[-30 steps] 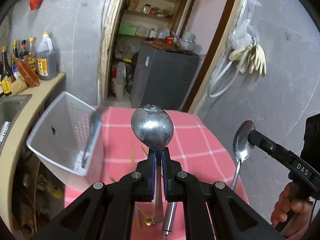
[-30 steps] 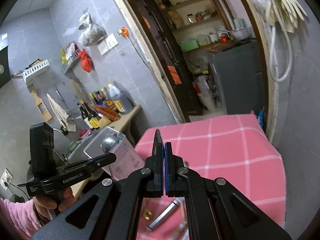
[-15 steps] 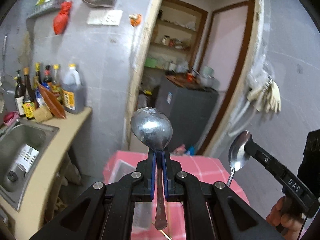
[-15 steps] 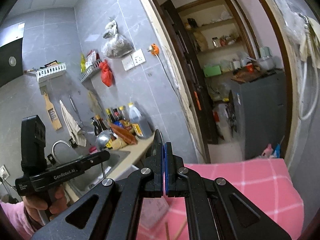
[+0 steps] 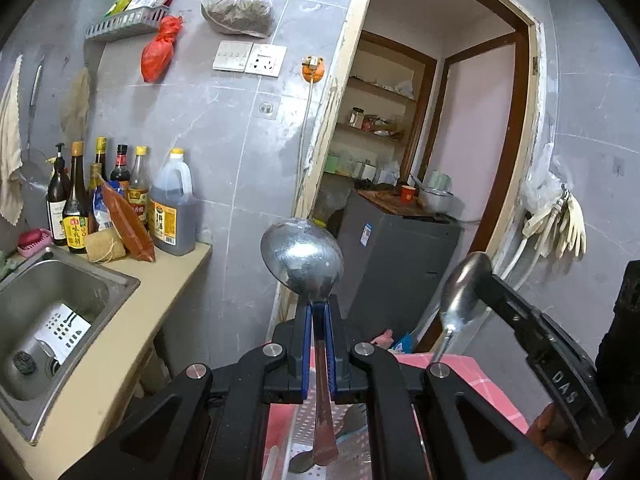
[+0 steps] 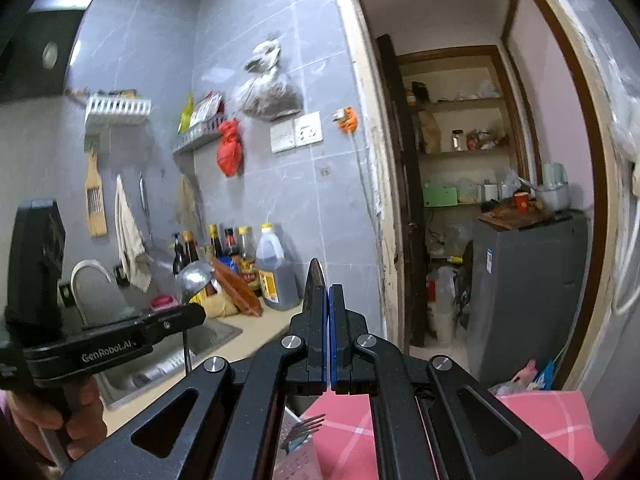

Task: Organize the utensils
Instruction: 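Carry both steel spoons over the white caddy and release them inside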

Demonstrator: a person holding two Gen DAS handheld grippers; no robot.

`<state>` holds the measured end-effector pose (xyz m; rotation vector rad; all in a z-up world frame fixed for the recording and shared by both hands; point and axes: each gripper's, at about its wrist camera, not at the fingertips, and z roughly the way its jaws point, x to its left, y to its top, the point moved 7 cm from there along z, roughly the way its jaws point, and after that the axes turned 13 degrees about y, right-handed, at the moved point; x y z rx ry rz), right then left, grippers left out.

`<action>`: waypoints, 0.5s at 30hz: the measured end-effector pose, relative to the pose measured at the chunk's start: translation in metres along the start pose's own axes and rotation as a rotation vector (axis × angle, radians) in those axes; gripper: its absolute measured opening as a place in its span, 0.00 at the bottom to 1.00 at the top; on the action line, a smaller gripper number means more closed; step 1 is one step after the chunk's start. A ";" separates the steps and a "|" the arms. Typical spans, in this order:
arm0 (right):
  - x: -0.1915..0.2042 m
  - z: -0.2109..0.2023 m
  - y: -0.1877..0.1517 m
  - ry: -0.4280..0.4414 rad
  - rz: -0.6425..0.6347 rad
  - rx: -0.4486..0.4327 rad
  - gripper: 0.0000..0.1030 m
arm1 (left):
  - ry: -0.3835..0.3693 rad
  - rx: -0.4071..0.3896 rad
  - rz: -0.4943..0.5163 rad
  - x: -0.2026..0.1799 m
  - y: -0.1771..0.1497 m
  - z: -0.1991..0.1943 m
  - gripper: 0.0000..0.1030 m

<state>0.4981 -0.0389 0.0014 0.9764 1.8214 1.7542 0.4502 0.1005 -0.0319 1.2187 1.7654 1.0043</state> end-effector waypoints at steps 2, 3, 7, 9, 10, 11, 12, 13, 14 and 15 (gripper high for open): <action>0.003 0.006 -0.010 0.009 -0.010 0.027 0.02 | 0.008 0.016 0.013 0.000 -0.009 0.005 0.06; 0.004 0.008 -0.014 0.014 -0.009 0.038 0.02 | 0.005 0.028 0.021 0.000 -0.014 0.007 0.06; 0.005 0.015 -0.033 0.029 0.003 0.084 0.02 | 0.003 0.059 0.047 0.001 -0.033 0.014 0.06; 0.004 0.017 -0.041 0.035 0.008 0.099 0.02 | -0.006 0.073 0.043 0.003 -0.039 0.016 0.06; 0.004 0.017 -0.045 0.039 0.009 0.107 0.02 | -0.008 0.078 0.043 0.003 -0.041 0.017 0.06; 0.005 0.020 -0.048 0.041 0.009 0.116 0.02 | -0.012 0.083 0.043 0.004 -0.043 0.017 0.06; 0.005 0.020 -0.052 0.046 0.009 0.126 0.02 | -0.018 0.090 0.042 0.005 -0.046 0.018 0.06; 0.006 0.020 -0.055 0.049 0.007 0.134 0.02 | -0.023 0.099 0.040 0.006 -0.048 0.019 0.06; 0.008 0.021 -0.057 0.050 0.005 0.139 0.02 | -0.030 0.105 0.037 0.006 -0.050 0.019 0.06; 0.009 0.021 -0.060 0.056 0.004 0.147 0.02 | -0.036 0.111 0.037 0.006 -0.051 0.020 0.07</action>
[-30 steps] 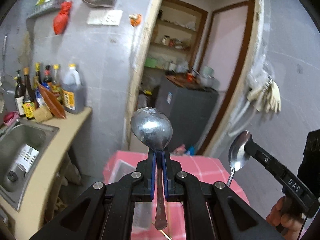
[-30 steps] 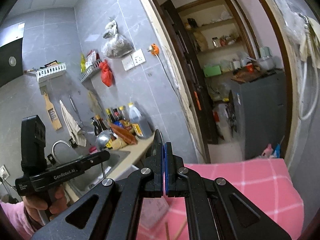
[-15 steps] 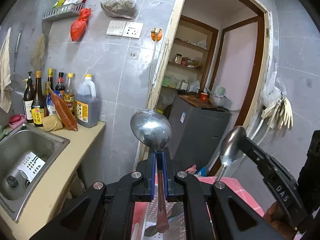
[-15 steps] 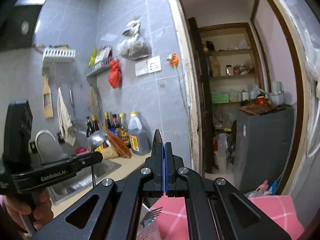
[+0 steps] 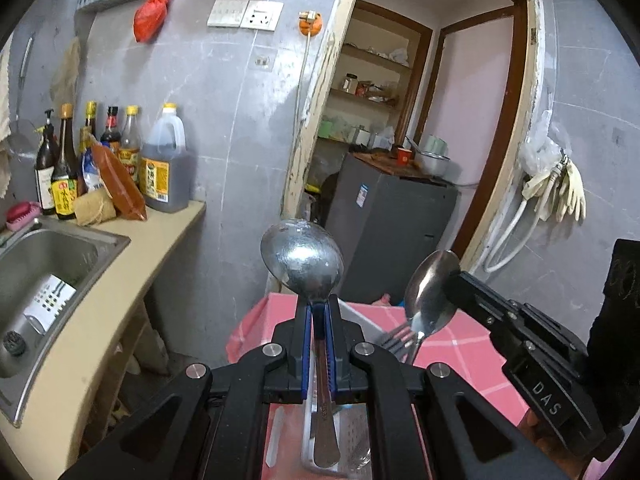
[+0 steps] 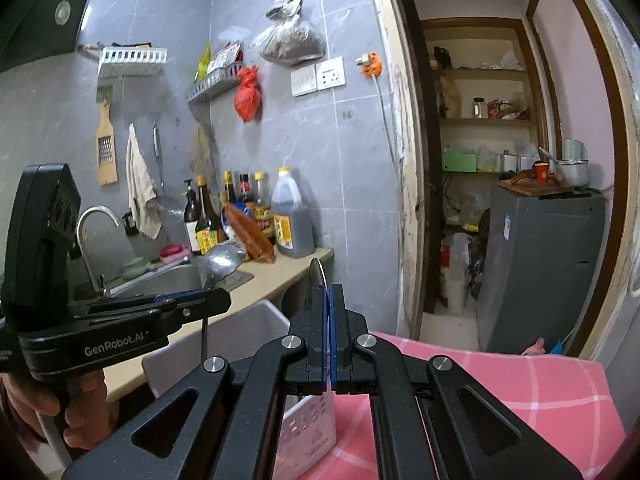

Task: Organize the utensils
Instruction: 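Carry both steel spoons over the white caddy and release them inside, then move both open tools back over the remaining utensils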

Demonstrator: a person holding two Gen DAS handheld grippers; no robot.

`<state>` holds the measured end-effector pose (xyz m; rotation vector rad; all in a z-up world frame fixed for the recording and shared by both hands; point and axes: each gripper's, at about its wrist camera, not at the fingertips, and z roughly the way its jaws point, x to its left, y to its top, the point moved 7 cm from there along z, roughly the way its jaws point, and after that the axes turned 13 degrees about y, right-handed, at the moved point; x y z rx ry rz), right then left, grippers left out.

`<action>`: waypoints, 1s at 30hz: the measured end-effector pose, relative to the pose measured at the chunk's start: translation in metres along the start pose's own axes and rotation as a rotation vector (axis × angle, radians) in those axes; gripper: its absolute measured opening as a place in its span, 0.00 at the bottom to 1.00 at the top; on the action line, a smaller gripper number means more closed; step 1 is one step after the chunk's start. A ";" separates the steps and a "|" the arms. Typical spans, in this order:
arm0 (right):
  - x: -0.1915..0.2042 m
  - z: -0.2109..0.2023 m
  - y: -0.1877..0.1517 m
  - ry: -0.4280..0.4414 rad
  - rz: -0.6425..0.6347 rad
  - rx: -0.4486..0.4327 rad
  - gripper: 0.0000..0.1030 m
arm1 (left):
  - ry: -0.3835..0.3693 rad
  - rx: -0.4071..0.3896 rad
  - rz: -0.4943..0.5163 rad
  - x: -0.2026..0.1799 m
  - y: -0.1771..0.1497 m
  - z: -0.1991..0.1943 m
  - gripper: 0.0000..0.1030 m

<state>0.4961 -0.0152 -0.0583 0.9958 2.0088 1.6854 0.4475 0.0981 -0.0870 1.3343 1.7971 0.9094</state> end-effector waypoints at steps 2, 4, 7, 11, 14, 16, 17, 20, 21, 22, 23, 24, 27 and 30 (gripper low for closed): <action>0.002 0.001 -0.005 0.013 0.004 0.014 0.02 | -0.010 0.014 0.005 0.000 -0.003 0.001 0.07; 0.002 0.003 -0.009 0.027 0.010 0.030 0.02 | -0.021 0.032 0.008 0.001 -0.005 0.001 0.07; 0.001 0.006 -0.014 0.039 0.022 0.051 0.02 | -0.033 0.046 -0.003 0.004 -0.008 0.000 0.07; -0.002 0.006 -0.021 0.046 0.045 0.068 0.02 | -0.074 0.083 -0.023 0.006 -0.011 0.002 0.07; -0.002 0.006 -0.027 0.058 0.054 0.084 0.03 | -0.086 0.088 -0.010 0.004 -0.012 0.002 0.08; -0.002 0.005 -0.030 0.061 0.059 0.091 0.03 | -0.092 0.087 0.006 0.002 -0.013 0.000 0.08; -0.002 0.005 -0.032 0.061 0.062 0.094 0.03 | -0.092 0.087 0.014 0.001 -0.013 -0.001 0.09; -0.003 0.002 -0.034 0.067 0.075 0.098 0.03 | -0.095 0.086 0.034 -0.002 -0.014 -0.005 0.13; -0.003 0.001 -0.034 0.066 0.078 0.098 0.03 | -0.096 0.083 0.033 -0.002 -0.014 -0.006 0.14; -0.003 -0.001 -0.035 0.065 0.082 0.096 0.03 | -0.095 0.082 0.030 -0.002 -0.014 -0.008 0.19; -0.004 -0.003 -0.035 0.062 0.087 0.094 0.03 | -0.099 0.080 0.026 -0.001 -0.013 -0.010 0.20; -0.005 -0.004 -0.035 0.061 0.092 0.091 0.04 | -0.104 0.078 0.019 -0.001 -0.013 -0.012 0.20; -0.008 -0.013 -0.034 0.045 0.110 0.076 0.15 | -0.099 0.073 0.010 0.000 -0.013 -0.016 0.21; -0.012 -0.027 -0.031 0.019 0.128 0.049 0.35 | -0.092 0.049 0.008 -0.003 -0.011 -0.025 0.29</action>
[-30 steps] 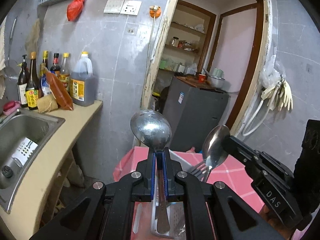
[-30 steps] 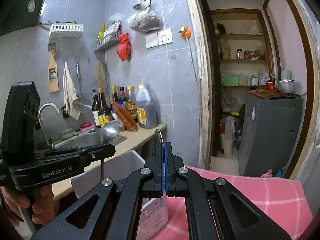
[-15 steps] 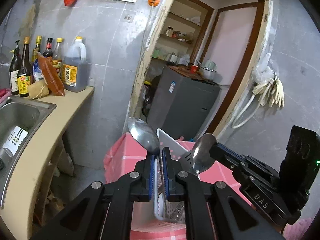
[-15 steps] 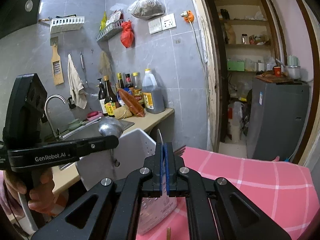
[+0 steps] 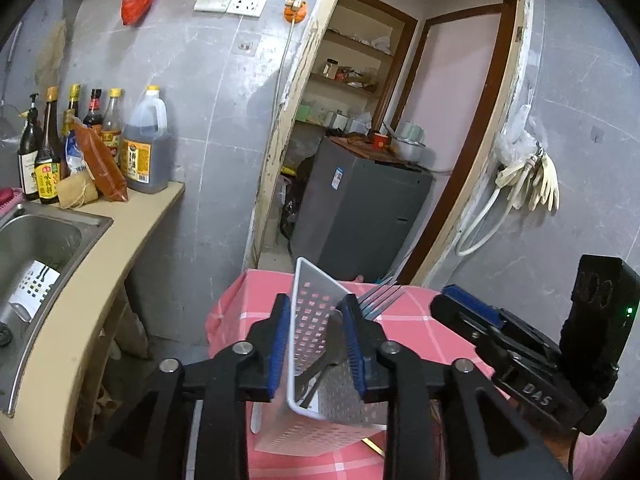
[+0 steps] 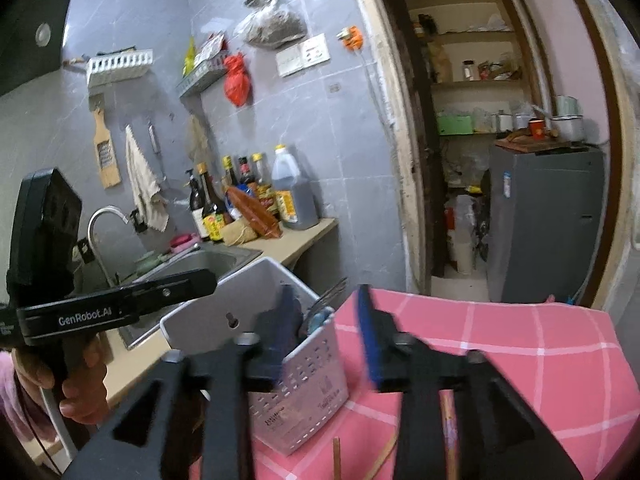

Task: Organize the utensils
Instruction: 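Move both open tools back over the remaining utensils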

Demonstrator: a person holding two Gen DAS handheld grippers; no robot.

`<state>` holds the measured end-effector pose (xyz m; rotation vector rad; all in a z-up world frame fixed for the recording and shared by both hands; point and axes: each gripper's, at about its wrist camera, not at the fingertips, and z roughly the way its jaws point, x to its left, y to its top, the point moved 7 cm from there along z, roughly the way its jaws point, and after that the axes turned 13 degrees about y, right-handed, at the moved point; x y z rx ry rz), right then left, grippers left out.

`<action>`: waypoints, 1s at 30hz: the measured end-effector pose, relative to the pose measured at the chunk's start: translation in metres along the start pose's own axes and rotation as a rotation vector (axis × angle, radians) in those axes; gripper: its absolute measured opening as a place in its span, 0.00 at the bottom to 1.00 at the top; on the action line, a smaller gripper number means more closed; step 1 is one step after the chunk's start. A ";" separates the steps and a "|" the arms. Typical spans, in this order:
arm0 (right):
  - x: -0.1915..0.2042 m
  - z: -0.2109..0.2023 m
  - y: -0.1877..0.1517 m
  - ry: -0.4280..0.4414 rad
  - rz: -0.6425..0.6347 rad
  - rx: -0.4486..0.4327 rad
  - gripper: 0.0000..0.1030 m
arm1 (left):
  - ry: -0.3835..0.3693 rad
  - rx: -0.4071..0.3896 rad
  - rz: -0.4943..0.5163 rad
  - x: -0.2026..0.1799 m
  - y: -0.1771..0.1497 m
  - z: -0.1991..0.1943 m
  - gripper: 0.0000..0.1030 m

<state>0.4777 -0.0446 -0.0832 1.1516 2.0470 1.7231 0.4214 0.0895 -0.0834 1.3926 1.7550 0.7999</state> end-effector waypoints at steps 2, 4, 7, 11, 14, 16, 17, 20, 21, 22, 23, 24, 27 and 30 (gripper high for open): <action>-0.003 -0.011 0.003 -0.025 0.008 -0.018 0.39 | 0.005 -0.021 0.002 -0.004 0.001 -0.006 0.38; -0.006 -0.025 0.005 -0.049 0.019 -0.040 0.50 | 0.007 -0.045 0.001 -0.008 0.003 -0.013 0.52; -0.010 -0.048 0.010 -0.092 0.026 -0.080 0.63 | 0.016 -0.079 0.013 -0.018 0.005 -0.024 0.60; -0.012 -0.081 0.019 -0.139 0.029 -0.140 0.84 | 0.027 -0.120 0.022 -0.034 0.005 -0.040 0.76; -0.013 -0.104 0.023 -0.167 0.024 -0.173 0.95 | 0.035 -0.145 0.021 -0.045 0.002 -0.052 0.86; -0.014 -0.122 0.026 -0.193 0.019 -0.195 0.99 | 0.040 -0.158 0.014 -0.051 0.000 -0.058 0.94; -0.015 -0.130 0.026 -0.208 0.016 -0.203 0.99 | 0.041 -0.167 0.007 -0.054 -0.002 -0.062 0.95; -0.019 -0.154 0.026 -0.244 0.015 -0.216 0.99 | 0.047 -0.182 -0.002 -0.064 -0.007 -0.072 0.99; -0.021 -0.162 0.025 -0.261 0.016 -0.221 0.99 | 0.050 -0.184 -0.003 -0.067 -0.009 -0.075 1.00; -0.022 -0.168 0.025 -0.271 0.017 -0.223 0.99 | 0.051 -0.185 -0.003 -0.070 -0.011 -0.077 1.00; -0.024 -0.176 0.024 -0.286 0.018 -0.226 0.99 | 0.052 -0.185 -0.003 -0.074 -0.014 -0.080 1.00; -0.026 -0.182 0.023 -0.297 0.018 -0.228 0.99 | 0.055 -0.186 -0.001 -0.077 -0.017 -0.083 1.00; -0.031 -0.200 0.018 -0.326 0.018 -0.220 0.99 | 0.065 -0.193 0.008 -0.087 -0.023 -0.089 1.00; -0.035 -0.213 0.012 -0.345 0.013 -0.206 0.99 | 0.071 -0.189 0.017 -0.097 -0.031 -0.093 1.00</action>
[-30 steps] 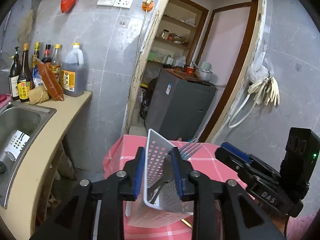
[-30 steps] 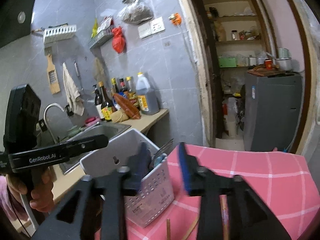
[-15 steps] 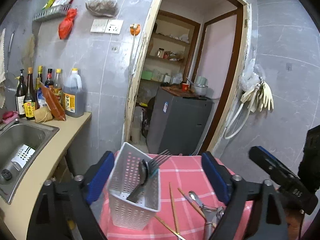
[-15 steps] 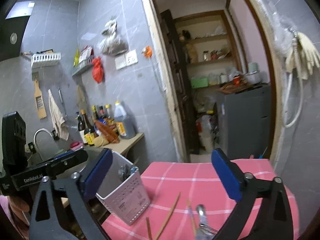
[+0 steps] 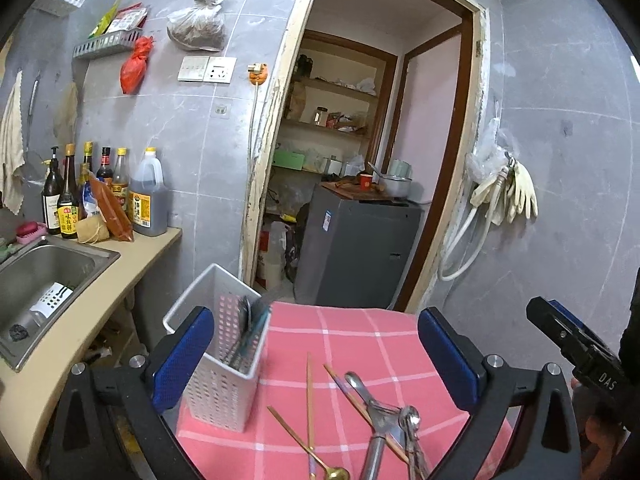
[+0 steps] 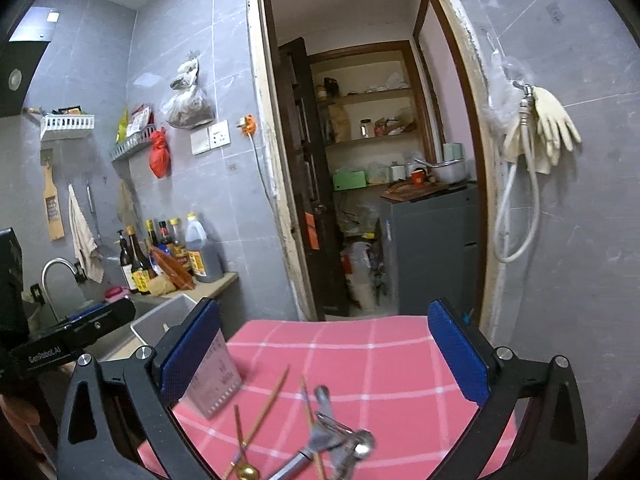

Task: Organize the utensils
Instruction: 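Move both open tools back over the remaining utensils, then grasp the gold chopsticks with the left tool while the right tool reaches the utensils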

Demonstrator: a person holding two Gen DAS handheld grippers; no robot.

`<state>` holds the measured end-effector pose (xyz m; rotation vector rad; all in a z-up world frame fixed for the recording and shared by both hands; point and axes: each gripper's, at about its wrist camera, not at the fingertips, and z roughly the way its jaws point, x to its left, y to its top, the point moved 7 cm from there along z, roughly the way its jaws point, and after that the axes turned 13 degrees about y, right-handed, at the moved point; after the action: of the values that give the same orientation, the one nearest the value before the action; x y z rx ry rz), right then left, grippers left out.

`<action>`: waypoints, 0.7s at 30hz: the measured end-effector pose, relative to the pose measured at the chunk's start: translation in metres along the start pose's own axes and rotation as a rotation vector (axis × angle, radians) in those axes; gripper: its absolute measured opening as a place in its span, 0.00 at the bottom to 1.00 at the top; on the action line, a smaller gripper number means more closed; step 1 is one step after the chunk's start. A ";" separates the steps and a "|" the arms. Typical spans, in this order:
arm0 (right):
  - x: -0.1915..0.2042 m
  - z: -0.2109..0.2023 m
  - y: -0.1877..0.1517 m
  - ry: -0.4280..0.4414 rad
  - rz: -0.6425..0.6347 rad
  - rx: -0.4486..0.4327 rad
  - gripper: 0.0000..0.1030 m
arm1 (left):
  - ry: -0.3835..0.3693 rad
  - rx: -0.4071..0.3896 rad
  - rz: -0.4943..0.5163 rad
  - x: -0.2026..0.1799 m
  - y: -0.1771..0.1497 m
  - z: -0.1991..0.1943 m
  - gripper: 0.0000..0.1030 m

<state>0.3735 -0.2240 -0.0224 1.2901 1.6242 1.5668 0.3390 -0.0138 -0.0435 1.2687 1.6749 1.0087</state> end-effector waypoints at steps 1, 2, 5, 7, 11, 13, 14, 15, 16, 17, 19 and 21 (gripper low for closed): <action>-0.003 -0.004 -0.002 -0.005 -0.003 0.004 0.99 | 0.001 0.003 0.002 -0.003 -0.003 -0.002 1.00; -0.005 -0.007 -0.004 -0.008 -0.006 0.010 0.99 | 0.002 0.006 0.006 -0.006 -0.007 -0.004 1.00; -0.012 -0.014 -0.012 -0.019 -0.010 0.032 0.99 | 0.006 0.021 0.022 -0.014 -0.017 -0.006 1.00; -0.019 -0.016 -0.019 -0.025 -0.008 0.052 0.99 | 0.006 0.040 0.032 -0.019 -0.026 -0.005 1.00; -0.033 -0.014 -0.035 -0.027 0.006 0.103 0.99 | 0.005 0.101 0.049 -0.025 -0.048 0.002 1.00; -0.039 -0.011 -0.045 -0.022 0.015 0.134 0.99 | 0.000 0.137 0.051 -0.026 -0.059 0.007 1.00; -0.044 -0.009 -0.052 -0.016 0.022 0.156 0.99 | -0.004 0.164 0.055 -0.027 -0.066 0.011 1.00; -0.047 -0.007 -0.057 -0.011 0.027 0.169 0.99 | -0.004 0.190 0.060 -0.028 -0.073 0.015 1.00; -0.049 -0.005 -0.061 -0.003 0.033 0.185 0.99 | -0.003 0.203 0.062 -0.029 -0.077 0.018 1.00; -0.053 -0.002 -0.067 0.005 0.042 0.206 0.99 | 0.001 0.226 0.061 -0.029 -0.084 0.022 1.00; -0.060 0.007 -0.080 0.017 0.059 0.255 0.99 | 0.000 0.254 0.054 -0.029 -0.092 0.029 1.00; -0.066 0.014 -0.092 0.032 0.081 0.288 0.99 | 0.007 0.290 0.042 -0.028 -0.101 0.037 0.97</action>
<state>0.3880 -0.2638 -0.1279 1.5010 1.8925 1.4429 0.3435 -0.0544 -0.1468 1.4923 1.8556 0.8142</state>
